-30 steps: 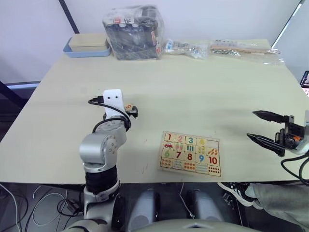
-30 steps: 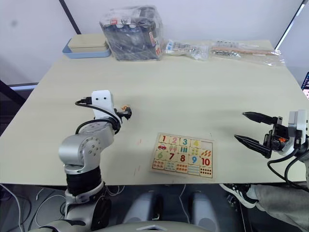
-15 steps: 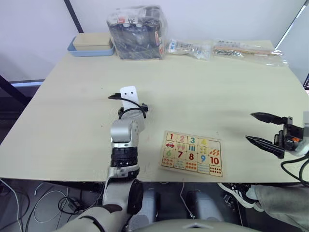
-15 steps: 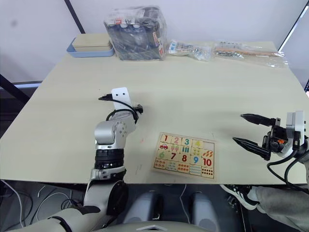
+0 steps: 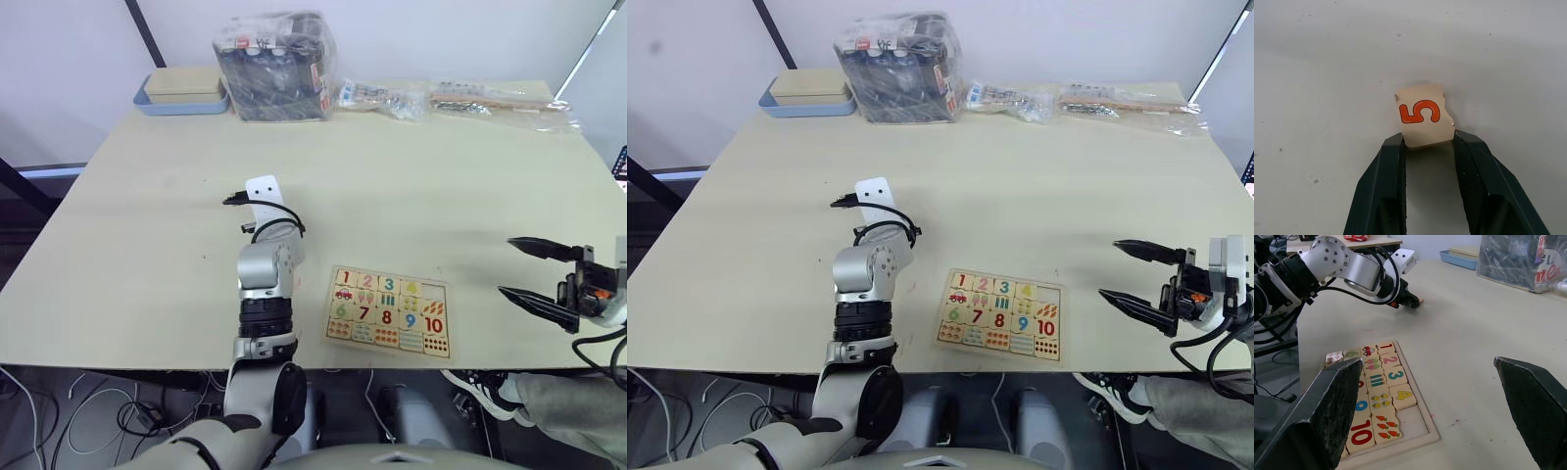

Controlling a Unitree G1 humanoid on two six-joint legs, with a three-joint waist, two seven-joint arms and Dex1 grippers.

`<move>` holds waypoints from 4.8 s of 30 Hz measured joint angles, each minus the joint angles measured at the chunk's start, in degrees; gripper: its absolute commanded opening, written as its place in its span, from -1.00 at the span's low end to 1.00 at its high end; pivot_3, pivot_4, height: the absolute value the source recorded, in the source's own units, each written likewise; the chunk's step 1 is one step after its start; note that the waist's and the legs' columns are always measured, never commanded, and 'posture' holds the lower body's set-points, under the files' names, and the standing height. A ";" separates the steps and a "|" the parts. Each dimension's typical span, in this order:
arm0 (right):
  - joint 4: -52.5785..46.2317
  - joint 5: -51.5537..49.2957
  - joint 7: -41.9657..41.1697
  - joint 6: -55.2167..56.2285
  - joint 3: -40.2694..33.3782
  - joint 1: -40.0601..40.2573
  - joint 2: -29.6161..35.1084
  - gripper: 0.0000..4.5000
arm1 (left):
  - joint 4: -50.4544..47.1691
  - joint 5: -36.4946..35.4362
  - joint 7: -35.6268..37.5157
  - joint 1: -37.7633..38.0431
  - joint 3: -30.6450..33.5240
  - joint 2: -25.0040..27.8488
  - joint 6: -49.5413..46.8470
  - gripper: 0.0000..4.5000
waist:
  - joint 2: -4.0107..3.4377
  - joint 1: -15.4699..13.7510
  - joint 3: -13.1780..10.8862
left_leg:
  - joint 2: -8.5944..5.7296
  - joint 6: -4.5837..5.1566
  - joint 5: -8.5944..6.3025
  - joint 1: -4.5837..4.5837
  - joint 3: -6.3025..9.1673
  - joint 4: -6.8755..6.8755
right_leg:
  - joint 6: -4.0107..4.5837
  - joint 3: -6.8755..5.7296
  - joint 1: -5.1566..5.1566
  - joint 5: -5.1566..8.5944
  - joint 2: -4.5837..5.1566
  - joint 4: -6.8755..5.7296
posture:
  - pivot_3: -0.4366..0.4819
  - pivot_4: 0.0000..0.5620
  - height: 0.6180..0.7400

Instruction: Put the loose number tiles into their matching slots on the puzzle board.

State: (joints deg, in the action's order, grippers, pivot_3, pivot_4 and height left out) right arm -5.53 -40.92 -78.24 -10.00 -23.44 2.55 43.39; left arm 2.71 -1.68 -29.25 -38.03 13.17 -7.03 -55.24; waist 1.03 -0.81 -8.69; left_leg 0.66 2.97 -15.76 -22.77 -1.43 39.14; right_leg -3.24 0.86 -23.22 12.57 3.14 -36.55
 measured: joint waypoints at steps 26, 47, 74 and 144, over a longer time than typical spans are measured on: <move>-3.33 0.01 1.05 0.24 0.52 2.92 -1.13 1.00 | -27.99 -13.30 45.93 21.06 -6.06 37.43 -3.65 -0.61 | -0.03 -0.10 -0.02 | 0.03 -0.07 0.03 -0.04 0.12 -0.10 | 0.28 -0.08 -0.02 0.16 0.60 0.03 | -0.05 -0.47 1.00; -7.87 0.12 3.43 1.40 2.70 3.78 -4.39 1.00 | -23.56 -17.72 86.40 19.14 -16.81 61.22 17.35 -0.61 | -0.10 -0.07 -0.10 | 0.00 -0.03 0.03 -0.04 0.05 -0.14 | 0.25 -0.26 -0.02 0.17 0.26 0.14 | -0.05 -0.47 1.00; -11.57 -1.77 3.51 0.21 2.63 6.70 -3.46 1.00 | -9.85 -4.62 107.74 20.83 -26.63 64.82 47.07 -0.61 | -0.18 -0.03 -0.19 | 0.31 -0.02 0.03 -0.05 -0.20 -0.14 | 0.23 -0.09 -0.04 0.18 -0.13 0.30 | -0.05 -0.47 1.00; -10.50 -2.10 2.32 -0.02 4.59 4.45 -2.46 1.00 | -0.53 -24.58 103.43 8.50 -12.83 54.79 34.07 0.99 | -0.16 0.89 -0.17 | 0.32 -0.03 0.03 0.02 -0.04 -0.01 | 0.01 -0.12 -0.02 0.04 -0.16 -0.02 | -0.05 -0.47 1.00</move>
State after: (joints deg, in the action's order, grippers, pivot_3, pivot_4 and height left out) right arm -16.03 -43.02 -75.92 -10.02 -18.85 7.00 40.93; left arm 2.19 -26.26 74.17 -29.52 0.34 47.76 -21.18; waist 0.87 0.07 -8.86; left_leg 0.99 2.94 -15.72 -22.75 -1.47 39.13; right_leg -3.23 0.74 -23.24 12.61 2.98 -36.57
